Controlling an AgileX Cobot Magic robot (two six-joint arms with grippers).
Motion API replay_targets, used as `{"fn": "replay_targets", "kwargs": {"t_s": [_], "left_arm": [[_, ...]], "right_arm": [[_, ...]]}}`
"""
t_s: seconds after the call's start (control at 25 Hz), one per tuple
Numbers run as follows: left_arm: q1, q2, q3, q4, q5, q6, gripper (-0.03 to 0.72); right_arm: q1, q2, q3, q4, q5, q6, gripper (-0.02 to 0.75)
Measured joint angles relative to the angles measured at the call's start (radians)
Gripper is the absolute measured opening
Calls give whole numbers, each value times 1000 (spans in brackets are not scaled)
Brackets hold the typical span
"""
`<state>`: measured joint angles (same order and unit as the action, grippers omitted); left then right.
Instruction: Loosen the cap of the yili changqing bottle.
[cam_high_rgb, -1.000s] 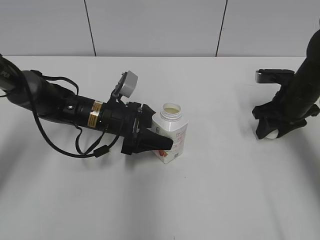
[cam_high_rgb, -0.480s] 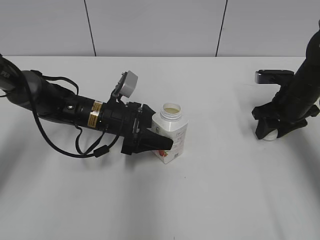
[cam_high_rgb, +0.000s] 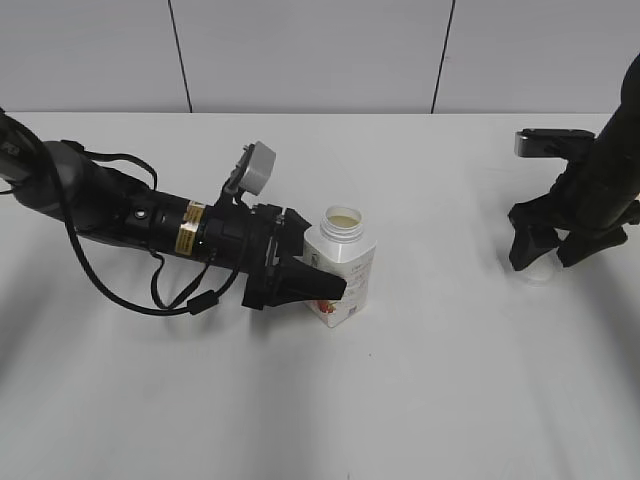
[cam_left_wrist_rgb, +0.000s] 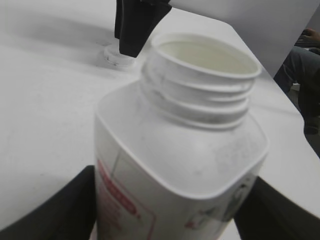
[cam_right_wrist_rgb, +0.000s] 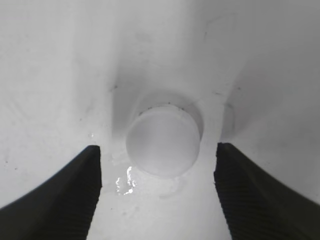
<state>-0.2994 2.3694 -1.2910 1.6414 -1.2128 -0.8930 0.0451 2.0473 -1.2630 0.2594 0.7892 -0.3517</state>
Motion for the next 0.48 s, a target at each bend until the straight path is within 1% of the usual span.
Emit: {"fn": "replay_targets", "kwargs": {"t_s": [0.36, 0.48], "left_arm": [[0, 0, 0, 0, 0, -1, 481], [0, 0, 0, -3, 0, -20, 481]], "right_arm": [[0, -72, 0, 3, 2, 1, 556], [0, -84, 0, 4, 1, 1, 556]]}}
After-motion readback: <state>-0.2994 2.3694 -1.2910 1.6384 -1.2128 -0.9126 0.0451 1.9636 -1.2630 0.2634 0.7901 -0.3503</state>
